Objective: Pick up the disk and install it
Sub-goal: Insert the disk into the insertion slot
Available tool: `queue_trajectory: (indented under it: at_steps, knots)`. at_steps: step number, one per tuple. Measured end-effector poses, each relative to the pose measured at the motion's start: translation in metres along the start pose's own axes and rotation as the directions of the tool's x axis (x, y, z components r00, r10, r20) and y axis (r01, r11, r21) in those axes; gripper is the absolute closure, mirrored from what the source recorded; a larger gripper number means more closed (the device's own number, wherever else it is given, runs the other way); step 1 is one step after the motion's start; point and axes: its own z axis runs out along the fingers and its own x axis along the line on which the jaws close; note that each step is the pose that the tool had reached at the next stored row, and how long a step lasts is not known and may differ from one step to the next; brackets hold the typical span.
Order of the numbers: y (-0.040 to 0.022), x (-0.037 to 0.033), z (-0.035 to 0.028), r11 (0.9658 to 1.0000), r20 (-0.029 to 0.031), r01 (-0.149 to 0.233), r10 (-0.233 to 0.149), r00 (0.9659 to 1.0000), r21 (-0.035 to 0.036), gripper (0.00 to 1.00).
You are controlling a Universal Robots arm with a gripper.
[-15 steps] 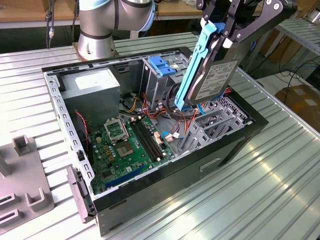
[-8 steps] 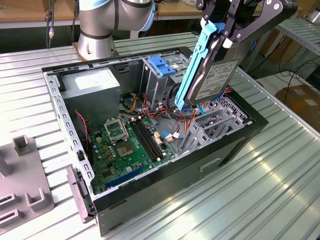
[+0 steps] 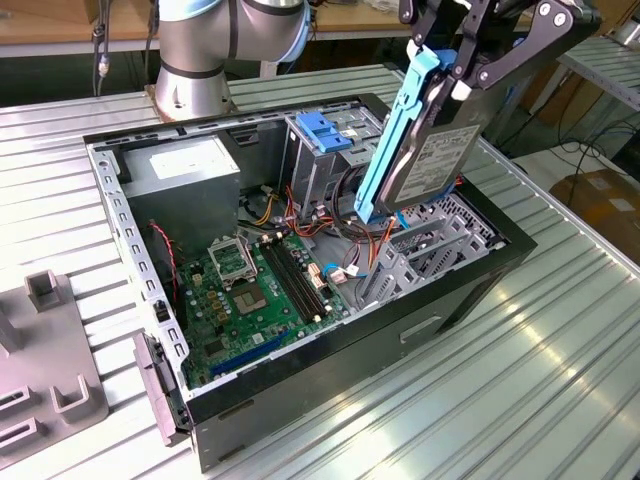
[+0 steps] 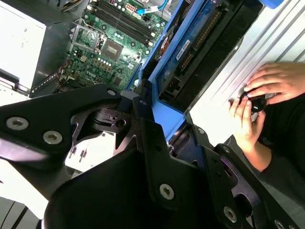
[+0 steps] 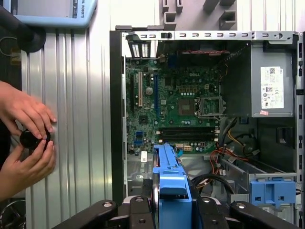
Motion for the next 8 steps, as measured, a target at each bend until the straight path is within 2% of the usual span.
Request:
queue_trajectory:
  at_steps: [3, 8]
  knots:
    - [-0.0073, 0.0009, 0.0021, 1.0, 0.0002, 0.0, 0.0, 1.0, 0.0, 0.63]
    - [-0.0156, 0.0016, 0.0054, 1.0, 0.0002, 0.0, 0.0, 1.0, 0.0, 0.63]
